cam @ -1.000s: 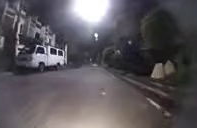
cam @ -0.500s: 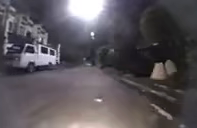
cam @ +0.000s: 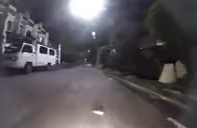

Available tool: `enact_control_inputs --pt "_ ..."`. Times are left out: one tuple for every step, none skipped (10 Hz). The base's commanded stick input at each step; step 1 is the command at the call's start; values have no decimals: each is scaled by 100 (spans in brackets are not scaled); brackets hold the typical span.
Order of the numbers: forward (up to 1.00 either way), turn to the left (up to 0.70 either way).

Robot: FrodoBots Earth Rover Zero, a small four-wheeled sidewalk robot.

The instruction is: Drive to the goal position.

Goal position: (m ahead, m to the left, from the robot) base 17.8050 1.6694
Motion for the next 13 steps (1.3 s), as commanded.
enact_control_inputs --pt "70 0" --pt "70 0" --pt "70 0" --pt "70 0" --pt "70 0" --pt "70 0" --pt "70 0" --pt "70 0" --pt "70 0" --pt "70 0" --pt "70 0" --pt "70 0" --pt "70 0"
